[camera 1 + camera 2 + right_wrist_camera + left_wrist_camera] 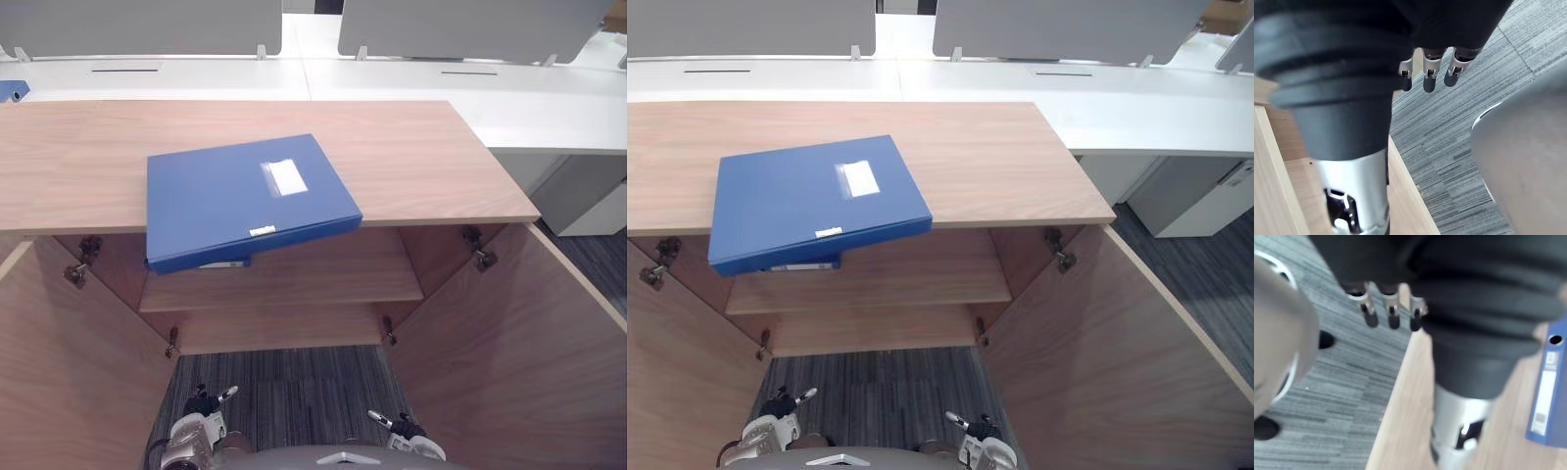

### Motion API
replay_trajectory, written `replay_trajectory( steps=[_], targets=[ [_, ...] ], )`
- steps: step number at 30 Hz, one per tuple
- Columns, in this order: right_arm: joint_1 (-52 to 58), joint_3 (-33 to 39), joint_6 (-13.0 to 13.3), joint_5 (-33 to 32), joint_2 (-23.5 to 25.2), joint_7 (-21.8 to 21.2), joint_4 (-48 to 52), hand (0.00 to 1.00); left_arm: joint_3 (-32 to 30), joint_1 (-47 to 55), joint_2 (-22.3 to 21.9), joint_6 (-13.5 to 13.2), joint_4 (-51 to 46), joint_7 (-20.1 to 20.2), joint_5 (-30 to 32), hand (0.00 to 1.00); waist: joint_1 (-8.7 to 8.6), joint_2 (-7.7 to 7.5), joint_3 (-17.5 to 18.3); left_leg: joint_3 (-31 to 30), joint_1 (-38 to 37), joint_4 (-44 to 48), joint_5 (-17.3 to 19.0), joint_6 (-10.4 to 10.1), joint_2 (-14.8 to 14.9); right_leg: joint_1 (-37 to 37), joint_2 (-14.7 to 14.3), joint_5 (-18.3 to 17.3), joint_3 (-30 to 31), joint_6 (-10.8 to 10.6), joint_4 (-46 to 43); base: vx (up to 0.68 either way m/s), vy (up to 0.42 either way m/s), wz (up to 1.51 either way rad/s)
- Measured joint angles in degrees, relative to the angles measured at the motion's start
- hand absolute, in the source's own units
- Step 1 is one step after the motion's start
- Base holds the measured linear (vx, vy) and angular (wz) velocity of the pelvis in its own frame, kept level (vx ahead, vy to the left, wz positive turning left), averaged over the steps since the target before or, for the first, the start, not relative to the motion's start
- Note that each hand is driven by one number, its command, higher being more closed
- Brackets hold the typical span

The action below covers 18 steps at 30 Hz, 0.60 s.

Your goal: Walk over to the cabinet, pick up the folder, carry it to the office cabinet, place the folder inside the office cabinet, then close the office cabinet door

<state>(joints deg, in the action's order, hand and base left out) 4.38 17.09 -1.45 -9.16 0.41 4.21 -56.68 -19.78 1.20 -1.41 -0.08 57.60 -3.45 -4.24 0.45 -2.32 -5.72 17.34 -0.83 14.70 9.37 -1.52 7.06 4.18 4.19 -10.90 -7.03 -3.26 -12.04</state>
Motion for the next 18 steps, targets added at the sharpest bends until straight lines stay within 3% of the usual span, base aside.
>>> replay_trajectory(
  steps=[7, 13, 18],
  targets=[
    [-0.3, 1.7, 0.0, 0.5, -0.4, -0.1, -1.2, 0.00, 3.5, 0.7, 0.7, 0.0, 0.7, 0.0, 0.1, 0.00, -0.01, 0.49, 0.4, -0.3, -4.1, -9.6, -4.6, 0.7, -3.0, 2.1, 0.8, 2.6, 0.0, -0.1, 4.3, 0.02, 0.044, 0.06],
    [-0.6, 1.6, 0.1, 0.5, -2.1, 0.0, -2.9, 0.00, 8.0, 1.1, 1.9, -0.3, 1.5, -1.8, 1.1, 0.00, -0.32, 1.58, 0.3, -4.1, -7.4, -17.8, -9.7, 0.9, -4.5, 3.9, 0.5, 3.7, -1.9, -0.1, 6.7, -0.08, -0.020, 0.20],
    [-1.0, 1.1, 0.5, 0.5, -2.3, 0.2, -2.8, 0.00, 9.9, 4.0, 2.8, -0.5, -3.2, -4.0, 1.1, 0.00, -0.81, 1.36, -0.2, -6.2, -7.0, -19.6, -11.0, 0.6, -5.1, 3.7, 0.6, 4.1, -2.8, -0.3, 7.6, -0.13, 0.001, 0.15]
  ],
)
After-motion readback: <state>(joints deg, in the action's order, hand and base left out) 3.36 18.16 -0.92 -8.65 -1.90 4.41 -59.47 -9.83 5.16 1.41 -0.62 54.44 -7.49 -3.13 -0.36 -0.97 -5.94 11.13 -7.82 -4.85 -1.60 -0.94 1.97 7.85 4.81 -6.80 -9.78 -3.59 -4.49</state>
